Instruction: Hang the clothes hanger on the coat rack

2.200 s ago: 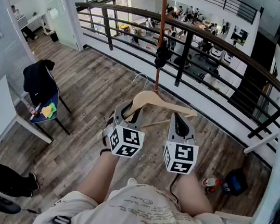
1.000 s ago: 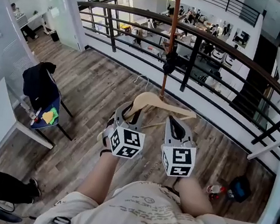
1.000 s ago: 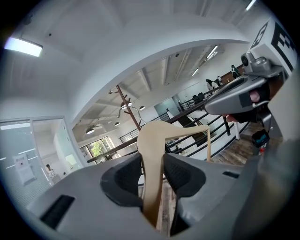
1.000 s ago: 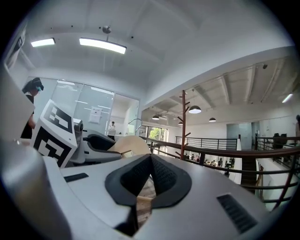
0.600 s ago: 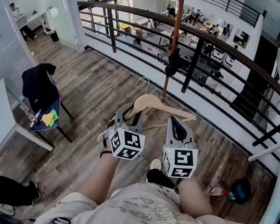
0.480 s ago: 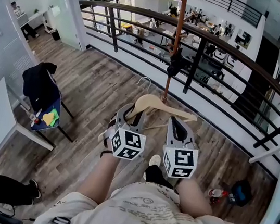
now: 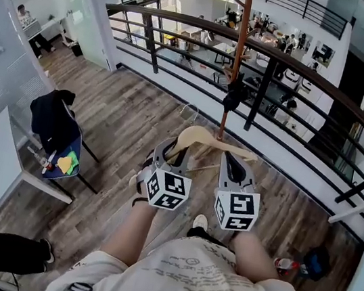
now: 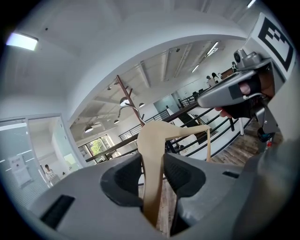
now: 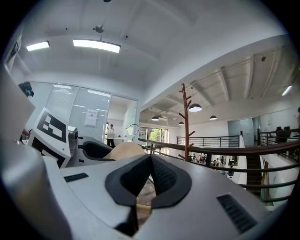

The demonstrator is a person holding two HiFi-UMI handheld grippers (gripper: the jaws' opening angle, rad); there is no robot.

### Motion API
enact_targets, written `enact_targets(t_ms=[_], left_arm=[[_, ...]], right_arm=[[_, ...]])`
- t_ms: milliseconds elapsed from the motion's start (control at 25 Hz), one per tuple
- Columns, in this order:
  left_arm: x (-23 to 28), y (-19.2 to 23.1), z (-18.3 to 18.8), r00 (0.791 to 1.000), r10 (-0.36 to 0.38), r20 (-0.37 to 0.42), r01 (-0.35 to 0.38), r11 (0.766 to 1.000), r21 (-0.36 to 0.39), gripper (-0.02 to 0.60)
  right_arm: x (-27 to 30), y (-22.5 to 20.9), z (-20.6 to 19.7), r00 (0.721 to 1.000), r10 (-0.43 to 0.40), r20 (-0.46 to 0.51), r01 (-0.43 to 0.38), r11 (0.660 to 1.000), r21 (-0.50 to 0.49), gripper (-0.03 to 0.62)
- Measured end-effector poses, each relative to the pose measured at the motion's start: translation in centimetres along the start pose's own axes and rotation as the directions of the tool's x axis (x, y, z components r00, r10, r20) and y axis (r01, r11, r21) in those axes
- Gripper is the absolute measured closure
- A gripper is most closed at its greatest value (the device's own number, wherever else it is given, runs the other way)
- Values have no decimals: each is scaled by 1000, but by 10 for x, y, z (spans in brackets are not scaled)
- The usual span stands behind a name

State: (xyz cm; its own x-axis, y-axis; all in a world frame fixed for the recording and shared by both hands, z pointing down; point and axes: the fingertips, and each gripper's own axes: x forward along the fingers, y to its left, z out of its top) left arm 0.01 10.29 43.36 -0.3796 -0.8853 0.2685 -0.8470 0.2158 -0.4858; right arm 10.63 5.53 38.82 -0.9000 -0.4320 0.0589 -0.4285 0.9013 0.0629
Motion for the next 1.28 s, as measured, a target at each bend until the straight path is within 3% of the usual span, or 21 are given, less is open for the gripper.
enact_targets(t_ms=[800, 1120, 1280], left_arm=[[171, 31, 42, 999, -32, -4, 32, 997, 65, 431], [210, 37, 56, 1000, -24, 8, 23, 998, 64, 431], [226, 35, 48, 1000, -28, -7, 28, 997, 78, 431]], right_arm=[[142, -115, 1, 1000, 1, -11, -1, 999, 42, 592], [170, -143, 2, 1000, 5, -2, -5, 998, 58, 592], [183, -151, -12, 998, -29, -53, 30, 999, 30, 592]])
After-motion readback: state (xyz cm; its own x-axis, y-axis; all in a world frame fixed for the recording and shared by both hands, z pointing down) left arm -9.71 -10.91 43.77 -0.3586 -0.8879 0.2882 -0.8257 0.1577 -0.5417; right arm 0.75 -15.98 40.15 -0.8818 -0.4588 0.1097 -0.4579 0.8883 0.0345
